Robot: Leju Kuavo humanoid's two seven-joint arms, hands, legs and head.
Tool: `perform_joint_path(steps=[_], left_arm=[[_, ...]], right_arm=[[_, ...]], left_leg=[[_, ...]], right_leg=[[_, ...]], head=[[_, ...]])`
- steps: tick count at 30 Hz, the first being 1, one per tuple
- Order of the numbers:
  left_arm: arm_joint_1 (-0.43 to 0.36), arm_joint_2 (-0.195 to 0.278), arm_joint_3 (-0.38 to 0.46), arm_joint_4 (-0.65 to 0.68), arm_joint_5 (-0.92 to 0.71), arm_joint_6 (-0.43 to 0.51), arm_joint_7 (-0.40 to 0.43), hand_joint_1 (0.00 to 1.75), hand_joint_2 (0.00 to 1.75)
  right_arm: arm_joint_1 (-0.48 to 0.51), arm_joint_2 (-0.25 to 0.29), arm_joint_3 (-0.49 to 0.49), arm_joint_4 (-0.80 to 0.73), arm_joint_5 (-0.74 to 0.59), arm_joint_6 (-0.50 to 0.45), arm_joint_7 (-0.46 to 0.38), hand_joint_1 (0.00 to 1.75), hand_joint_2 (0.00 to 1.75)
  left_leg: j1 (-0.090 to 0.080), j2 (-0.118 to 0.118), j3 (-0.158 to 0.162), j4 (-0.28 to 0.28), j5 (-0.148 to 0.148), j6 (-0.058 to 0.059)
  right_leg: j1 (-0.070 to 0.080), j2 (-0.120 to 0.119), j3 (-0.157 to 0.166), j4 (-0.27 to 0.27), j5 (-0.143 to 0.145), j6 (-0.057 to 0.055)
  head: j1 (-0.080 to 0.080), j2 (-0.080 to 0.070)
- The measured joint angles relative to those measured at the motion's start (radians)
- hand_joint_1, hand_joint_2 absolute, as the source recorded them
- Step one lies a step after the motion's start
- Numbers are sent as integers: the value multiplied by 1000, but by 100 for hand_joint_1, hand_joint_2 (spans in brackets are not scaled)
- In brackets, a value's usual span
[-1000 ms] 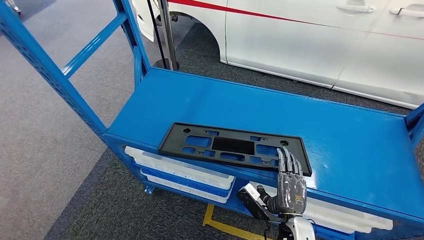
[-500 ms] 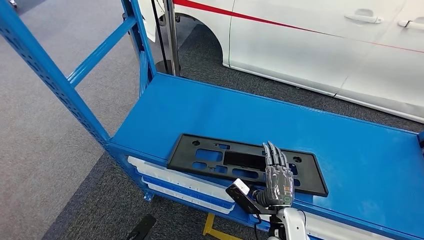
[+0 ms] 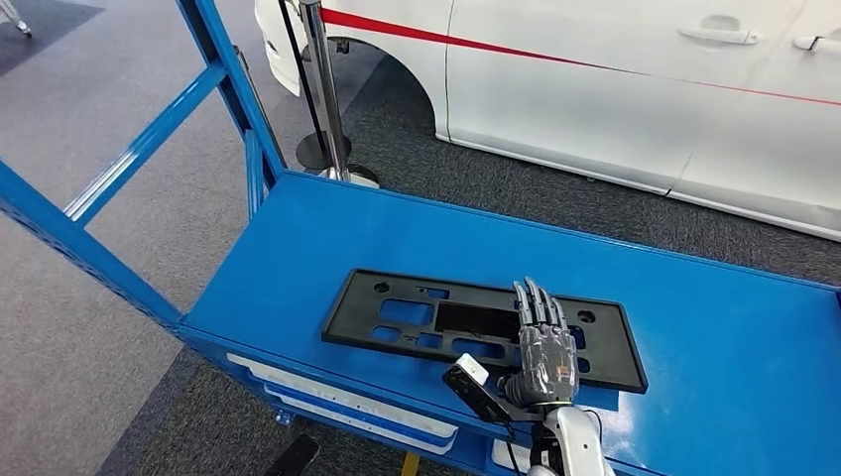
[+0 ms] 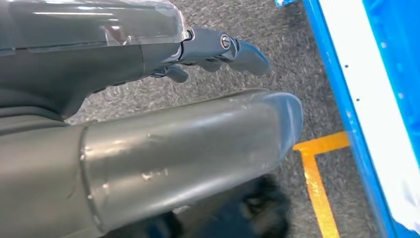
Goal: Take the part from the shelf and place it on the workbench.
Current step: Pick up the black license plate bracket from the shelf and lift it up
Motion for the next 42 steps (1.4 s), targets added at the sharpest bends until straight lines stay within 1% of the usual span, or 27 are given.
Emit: perform_joint_path(steps=[1, 2, 3, 4, 5, 6, 7, 10, 12, 14, 15, 16, 17, 19, 20, 22, 25, 27, 29, 30, 31, 32, 34, 35, 36, 39, 42], left_arm=[[0, 6, 3, 1, -2, -8, -2, 0, 0], [0, 12, 6, 2, -4, -15, -5, 0, 0], [-1, 17, 10, 3, -9, -20, -8, 0, 0], [-1, 22, 13, 4, -16, -23, -12, 0, 0], [-3, 25, 17, 5, -22, -25, -14, 0, 0], [-3, 27, 20, 5, -29, -26, -15, 0, 0], [-3, 29, 23, 6, -33, -26, -14, 0, 0], [-5, 32, 35, 7, -43, -29, -13, 0, 0], [-9, 33, 45, 7, -53, -31, -13, 0, 0], [-10, 35, 57, 8, -66, -31, -13, 0, 0], [-9, 36, 64, 9, -72, -31, -13, 0, 0], [-8, 37, 69, 10, -77, -31, -13, 0, 0], [-7, 37, 75, 11, -80, -31, -14, 0, 0], [-6, 37, 84, 12, -84, -31, -15, 0, 0], [-7, 37, 88, 12, -85, -32, -16, 0, 0], [-9, 38, 96, 12, -86, -34, -16, 0, 0], [-10, 41, 108, 12, -92, -35, -17, 0, 0], [-10, 43, 112, 15, -97, -36, -18, 0, 0], [-7, 45, 115, 18, -100, -37, -19, 0, 0], [-5, 46, 117, 20, -100, -37, -19, 0, 0], [-3, 47, 118, 21, -100, -37, -19, 0, 0], [-2, 48, 118, 21, -100, -37, -19, 0, 0], [-2, 49, 120, 22, -103, -36, -20, 0, 0], [-2, 49, 121, 22, -106, -36, -21, 0, 0], [-2, 49, 123, 22, -111, -34, -23, 0, 0], [3, 49, 133, 25, -125, -29, -29, 0, 0], [3, 49, 137, 26, -127, -28, -29, 0, 0]], right_arm=[[-1, 0, 4, 3, 0, 0, -1, 87, 175], [-3, 0, 7, 6, 1, 2, -2, 130, 175], [-6, 0, 11, 9, 1, 10, -1, 174, 175], [-10, 0, 15, 12, -1, 25, 2, 175, 175], [-14, 0, 18, 15, -5, 46, 6, 175, 175], [-17, 0, 21, 17, -10, 67, 11, 175, 175], [-20, 0, 23, 18, -15, 83, 15, 175, 175], [-24, 0, 25, 13, -21, 96, 19, 175, 175], [-25, 0, 25, 8, -23, 97, 21, 175, 175], [-23, -1, 25, 4, -25, 98, 22, 175, 175], [-23, -1, 25, 2, -25, 99, 22, 175, 175], [-22, -1, 25, -2, -25, 100, 22, 175, 175], [-22, -1, 25, -6, -25, 101, 22, 175, 175], [-23, -2, 24, -15, -24, 103, 22, 174, 175], [-24, -2, 24, -19, -24, 104, 22, 173, 175], [-25, -2, 24, -27, -25, 105, 20, 171, 175], [-25, -1, 24, -37, -30, 104, 19, 171, 175], [-25, 0, 24, -43, -33, 104, 19, 171, 175], [-23, 0, 24, -45, -33, 104, 19, 172, 175], [-22, 0, 24, -45, -33, 105, 19, 172, 175], [-21, 0, 24, -45, -33, 105, 19, 171, 175], [-21, 0, 24, -45, -33, 105, 19, 170, 175], [-21, 0, 23, -47, -34, 105, 19, 171, 175], [-21, 0, 23, -48, -36, 106, 20, 173, 175], [-21, 0, 22, -49, -40, 108, 21, 174, 175], [-20, 0, 19, -55, -59, 126, 23, 175, 175], [-20, -1, 17, -58, -70, 138, 23, 175, 175]], left_leg=[[0, 0, -12, -17, 19, 0], [0, 0, -8, -65, 65, 1], [0, 0, 3, -130, 122, 5], [-2, 1, 14, -187, 161, 9], [-5, 1, 22, -226, 178, 14], [-8, 1, 25, -244, 185, 20], [-11, 0, 26, -243, 180, 26], [-4, 0, 36, -259, 203, 46], [-1, 2, 41, -267, 206, 55], [-2, 2, 42, -267, 203, 59], [-3, 2, 43, -267, 200, 60], [-3, 2, 44, -266, 198, 59], [-3, 1, 47, -265, 196, 58], [-5, 0, 54, -262, 190, 53], [-6, 0, 56, -261, 187, 49], [-6, 0, 58, -261, 185, 39], [-3, 1, 56, -251, 175, 23], [0, 2, 22, -173, 125, 14], [2, 2, -36, -44, 60, 5], [4, 2, -55, 0, 47, 2], [6, 2, -59, 11, 52, -1], [8, 2, -44, -18, 76, -3], [13, 3, 24, -149, 137, -5], [13, 2, 54, -207, 156, -3], [13, 1, 71, -242, 164, 1], [9, -1, 77, -257, 164, 19], [10, -1, 78, -261, 167, 25]], right_leg=[[0, 2, 9, 0, -7, 1], [0, 3, 20, 0, -14, 3], [0, 4, 30, 0, -22, 5], [1, 5, 38, 1, -28, 9], [2, 6, 41, 1, -34, 14], [3, 7, 42, 2, -39, 20], [3, 8, 43, 1, -42, 26], [5, 6, 42, 14, -60, 43], [3, 4, 1, 98, -107, 51], [1, 3, -71, 223, -156, 56], [0, 3, -95, 259, -159, 58], [0, 3, -104, 260, -142, 58], [0, 3, -92, 224, -107, 56], [3, 2, -39, 94, -32, 47], [5, 3, -18, 42, -11, 42], [13, 3, -2, 3, -6, 33], [9, 1, 4, -10, 3, 17], [3, -3, 9, -19, 8, 7], [3, -6, 8, -19, 9, 3], [3, -6, 7, -19, 9, 4], [3, -6, 7, -18, 8, 4], [1, -6, 7, -16, 7, 6], [0, -5, 8, -9, 3, 13], [1, -3, 7, -4, -1, 19], [3, -2, 6, -1, -3, 25], [7, 2, 6, -4, -1, 40], [6, 4, 6, -5, -1, 46]], head=[[0, 0], [0, 0], [0, 0], [0, 0], [0, 0], [1, 0], [1, 0], [1, 0], [2, 0], [2, 0], [2, 0], [2, 0], [2, 0], [2, 0], [2, 0], [2, 0], [1, 0], [1, 0], [0, 0], [0, 0], [0, 0], [0, 0], [0, 0], [0, 0], [1, 0], [2, 0], [1, 0]])
